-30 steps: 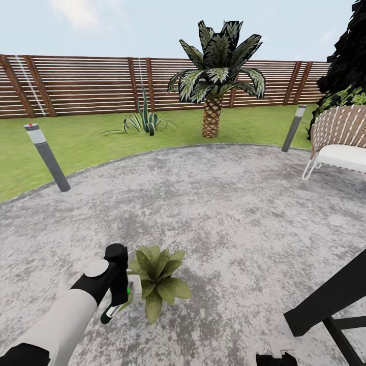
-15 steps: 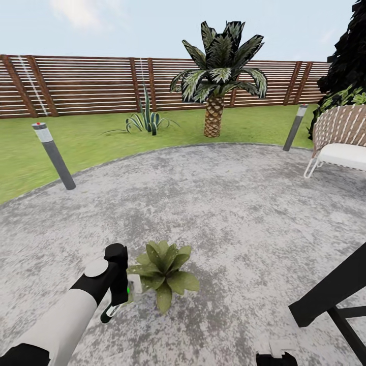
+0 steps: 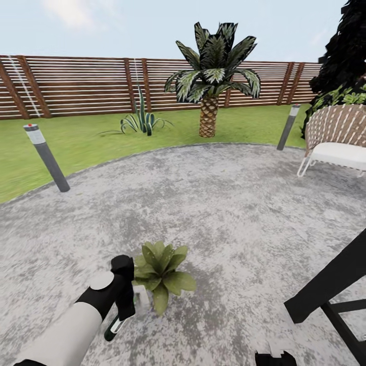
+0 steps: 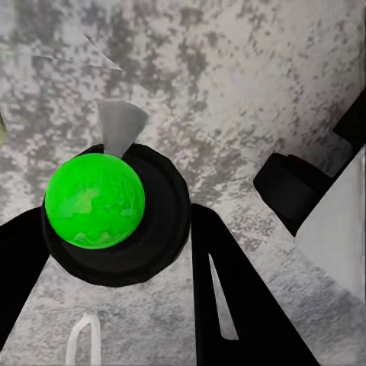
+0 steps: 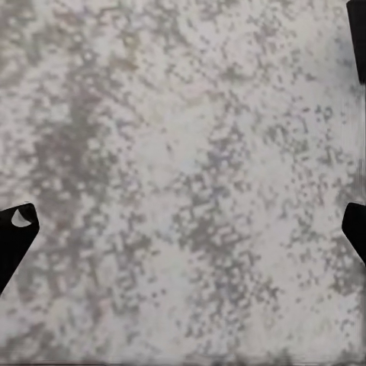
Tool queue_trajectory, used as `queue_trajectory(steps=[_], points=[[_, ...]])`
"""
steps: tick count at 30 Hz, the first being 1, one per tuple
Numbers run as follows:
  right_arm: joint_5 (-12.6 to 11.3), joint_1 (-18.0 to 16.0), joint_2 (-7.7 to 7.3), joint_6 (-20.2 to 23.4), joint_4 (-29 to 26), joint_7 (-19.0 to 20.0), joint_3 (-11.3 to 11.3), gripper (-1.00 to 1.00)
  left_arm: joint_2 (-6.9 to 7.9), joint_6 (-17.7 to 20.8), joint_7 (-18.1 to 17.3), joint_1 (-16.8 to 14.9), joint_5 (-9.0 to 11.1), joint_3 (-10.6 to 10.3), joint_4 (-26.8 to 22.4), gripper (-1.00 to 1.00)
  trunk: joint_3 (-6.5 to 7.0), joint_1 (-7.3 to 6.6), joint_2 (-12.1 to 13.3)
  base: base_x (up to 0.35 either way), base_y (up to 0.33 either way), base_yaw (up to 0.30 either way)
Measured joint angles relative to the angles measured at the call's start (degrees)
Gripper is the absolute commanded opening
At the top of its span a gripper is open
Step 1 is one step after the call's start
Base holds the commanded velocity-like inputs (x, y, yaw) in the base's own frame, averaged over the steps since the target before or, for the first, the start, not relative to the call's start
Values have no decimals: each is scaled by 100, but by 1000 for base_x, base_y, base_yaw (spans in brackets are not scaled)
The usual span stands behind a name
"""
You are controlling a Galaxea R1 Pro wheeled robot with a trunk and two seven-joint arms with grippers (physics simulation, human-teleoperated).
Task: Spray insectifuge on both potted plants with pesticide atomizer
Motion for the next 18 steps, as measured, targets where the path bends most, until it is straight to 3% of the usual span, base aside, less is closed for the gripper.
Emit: queue_trajectory(steps=[3,8,11,15,18], points=[[0,1,1,-1,4,-2,-2,100,-184,143,25,-7,-14,-6,-4,-100,4,0,0,0,0,-62],[3,-1,-2,5,5,1,-1,100,-357,821,36,-60,-40,-32,-8,-100,5,0,0,0,0,-8],[13,0,-1,6,11,1,-1,100,-332,1057,41,-46,-62,-66,-11,-100,5,0,0,0,0,0],[22,0,1,6,13,1,0,100,-156,1109,52,-10,-73,-27,-14,-100,5,0,0,0,0,0],[24,-1,1,6,14,0,0,100,-133,1123,104,-8,-63,-12,-26,-100,5,2,0,-135,0,0]])
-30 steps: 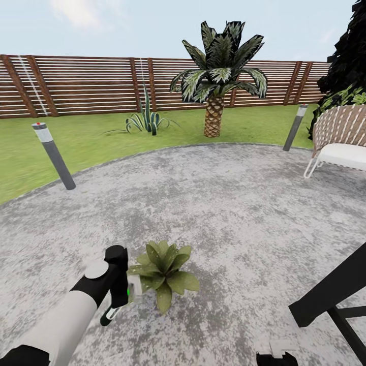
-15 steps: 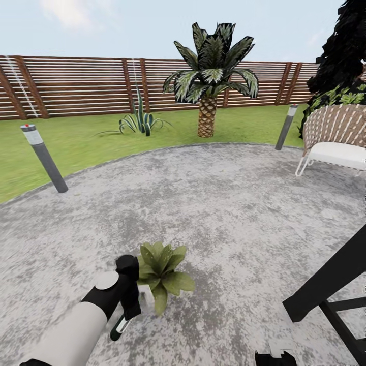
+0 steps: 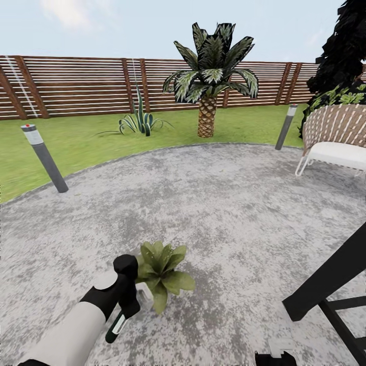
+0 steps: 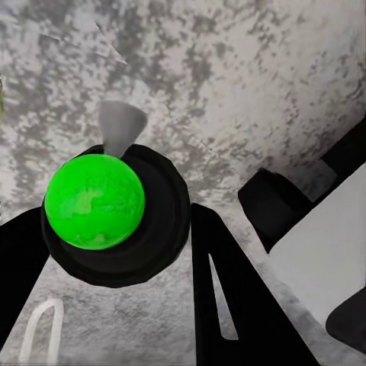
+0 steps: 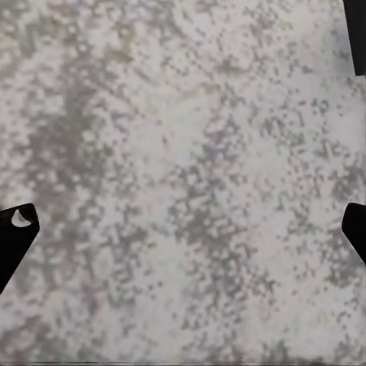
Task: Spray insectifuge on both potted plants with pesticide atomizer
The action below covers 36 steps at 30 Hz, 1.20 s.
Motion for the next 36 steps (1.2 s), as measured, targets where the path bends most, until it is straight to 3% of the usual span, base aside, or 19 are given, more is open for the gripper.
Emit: queue_trajectory(steps=[2,7,13,20,28,31,32,33,36], points=[[-1,0,0,0,0,0,0,100,-8,4,233,0,1,5,-92,-100,0,0,0,-152,0,0],[2,1,0,0,0,0,0,100,-68,34,336,1,49,-5,-111,-100,0,-1,0,-31,0,0],[2,0,0,0,0,0,0,100,-191,541,343,6,48,-24,-383,-100,0,-2,0,-1,0,0],[0,1,0,0,0,0,0,100,30,528,362,404,16,-1,-429,-100,0,-1,0,0,0,19],[-7,2,-9,-5,-6,0,0,100,-78,563,485,360,58,-7,-454,-100,0,-1,0,-123,-75,44],[-7,1,-9,-1,-1,0,0,100,-253,587,502,275,64,-13,-454,-100,0,-2,0,-7,-4,1],[-7,0,-9,0,0,0,-1,100,-363,598,497,112,50,-12,-450,-100,1,-2,0,0,0,0],[-7,2,-9,-1,-4,0,-1,100,-590,633,471,-197,56,-16,-441,-100,1,-2,0,0,0,0],[-7,0,-9,0,-1,0,0,100,-685,632,448,-459,33,-23,-387,-100,1,-2,0,0,0,0]])
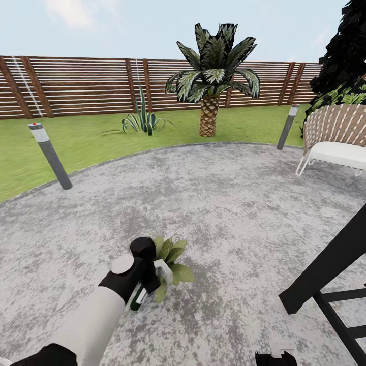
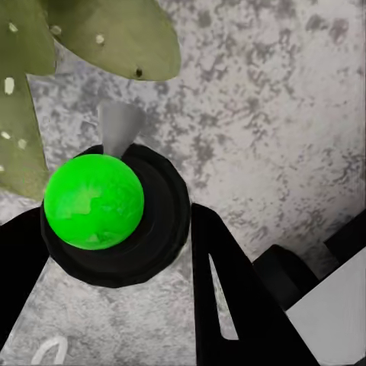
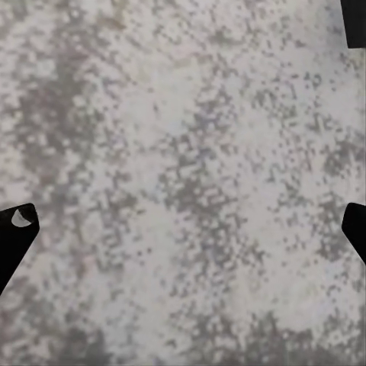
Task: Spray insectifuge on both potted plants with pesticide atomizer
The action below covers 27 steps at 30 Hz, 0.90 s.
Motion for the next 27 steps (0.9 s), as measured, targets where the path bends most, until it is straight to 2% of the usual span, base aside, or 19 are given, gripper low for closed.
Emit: queue_trajectory(steps=[3,6,10,15,17,21,27], points=[[0,0,0,-1,1,0,0,100,-14,3,-260,-347,0,-5,69,-100,0,0,0,0,0,0],[0,1,0,0,1,0,0,100,-8,-5,-768,-625,-85,-25,455,-100,0,0,0,0,0,0],[0,0,0,0,1,0,0,100,49,-38,-944,-877,-151,-24,713,-100,0,0,0,0,0,0],[0,1,0,0,1,0,0,100,163,-105,-1010,-843,-189,-54,748,-100,-1,0,0,0,0,0],[0,1,0,0,0,0,0,100,144,-110,-1010,-826,-193,-79,754,-100,-1,0,0,0,0,0],[0,0,0,-3,-5,0,-3,100,115,-50,-1010,-811,-204,-563,753,-100,-1,0,0,0,0,76],[0,-1,9,-1,-4,0,-1,100,160,41,-1009,-806,-220,-679,747,-100,-1,0,0,0,0,187]])
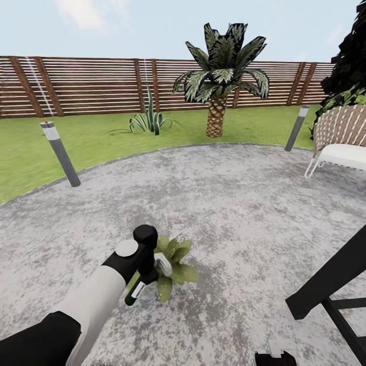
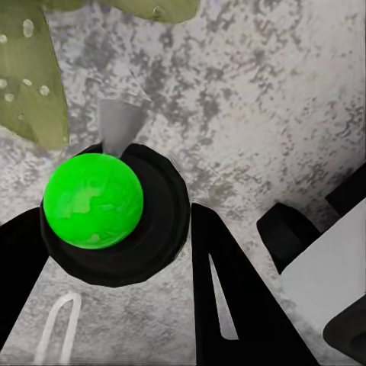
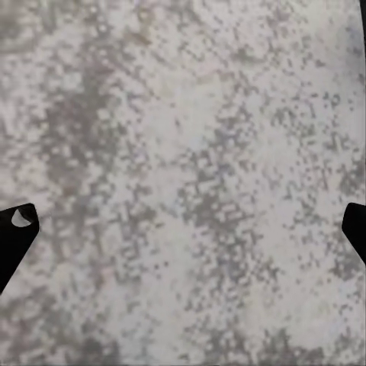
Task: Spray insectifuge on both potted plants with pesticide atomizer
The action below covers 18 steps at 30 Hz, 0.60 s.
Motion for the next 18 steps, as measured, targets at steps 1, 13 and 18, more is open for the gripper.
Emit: queue_trajectory(steps=[1,13,18], points=[[0,0,-3,1,-2,0,0,100,15,3,0,31,1,-3,3,-100,0,0,0,0,0,36],[0,2,-26,1,5,0,-6,100,-92,82,531,502,32,47,-152,-100,0,0,0,0,0,3],[0,4,-27,1,5,0,-8,100,-69,85,541,515,19,72,-375,-100,0,0,0,0,0,7]])
